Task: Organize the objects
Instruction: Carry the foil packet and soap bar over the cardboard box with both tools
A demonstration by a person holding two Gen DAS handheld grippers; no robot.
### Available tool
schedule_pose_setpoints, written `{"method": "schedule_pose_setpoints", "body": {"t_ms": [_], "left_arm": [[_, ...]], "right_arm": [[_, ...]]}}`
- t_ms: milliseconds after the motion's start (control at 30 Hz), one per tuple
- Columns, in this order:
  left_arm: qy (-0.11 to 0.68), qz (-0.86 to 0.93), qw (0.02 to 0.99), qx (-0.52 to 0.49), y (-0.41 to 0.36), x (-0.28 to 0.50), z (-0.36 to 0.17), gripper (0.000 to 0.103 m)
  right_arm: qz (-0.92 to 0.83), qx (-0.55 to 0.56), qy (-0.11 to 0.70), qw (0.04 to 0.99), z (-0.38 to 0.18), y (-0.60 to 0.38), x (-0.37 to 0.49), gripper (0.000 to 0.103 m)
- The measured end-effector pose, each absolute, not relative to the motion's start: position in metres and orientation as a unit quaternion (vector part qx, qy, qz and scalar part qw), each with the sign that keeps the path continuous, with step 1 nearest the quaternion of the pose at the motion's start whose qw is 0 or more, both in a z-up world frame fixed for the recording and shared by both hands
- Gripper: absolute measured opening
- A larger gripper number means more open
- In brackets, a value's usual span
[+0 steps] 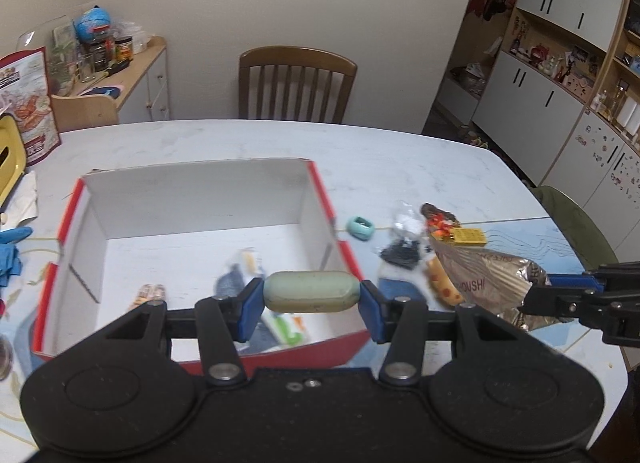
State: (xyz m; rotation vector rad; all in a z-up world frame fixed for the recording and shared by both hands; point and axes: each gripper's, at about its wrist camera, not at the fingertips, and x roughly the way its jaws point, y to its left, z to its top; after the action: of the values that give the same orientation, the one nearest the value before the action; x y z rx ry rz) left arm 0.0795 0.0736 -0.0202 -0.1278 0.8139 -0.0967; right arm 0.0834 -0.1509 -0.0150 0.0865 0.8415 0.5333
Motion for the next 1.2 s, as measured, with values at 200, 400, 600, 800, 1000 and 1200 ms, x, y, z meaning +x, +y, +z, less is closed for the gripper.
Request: {"method": "schedule_pose_setpoints", "body": {"t_ms": [200, 400, 600, 800, 1000, 1200], "left_arm": [[0.399, -0.035, 0.914, -0.062, 0.103, 0.085, -0.020, 0.050], [0.407, -0.020, 0.912, -0.054, 0.129, 0.095, -0.024, 0.050], [0.414, -0.005, 0.909, -0.039, 0.150, 0.113, -0.035, 0.050], [0.431, 0.005, 0.902, -0.031, 0.166, 0.135, -0.051, 0.050], [0.456, 0.007, 0.890, -0.031, 0.175, 0.162, -0.071, 0.050], [0.487, 0.006, 0.873, -0.027, 0.180, 0.184, -0.092, 0.050]], "right_arm": [[0.266, 0.031, 0.397, 0.878, -0.013, -0.115, 0.095, 0.020], [0.274, 0.025, 0.396, 0.876, -0.012, -0.083, 0.112, 0.020], [0.285, 0.007, 0.392, 0.874, -0.016, -0.043, 0.129, 0.020], [0.287, -0.021, 0.392, 0.874, -0.027, -0.007, 0.155, 0.020], [0.276, -0.050, 0.410, 0.868, -0.050, 0.019, 0.188, 0.020], [0.271, -0.070, 0.431, 0.858, -0.074, 0.038, 0.208, 0.020]]}}
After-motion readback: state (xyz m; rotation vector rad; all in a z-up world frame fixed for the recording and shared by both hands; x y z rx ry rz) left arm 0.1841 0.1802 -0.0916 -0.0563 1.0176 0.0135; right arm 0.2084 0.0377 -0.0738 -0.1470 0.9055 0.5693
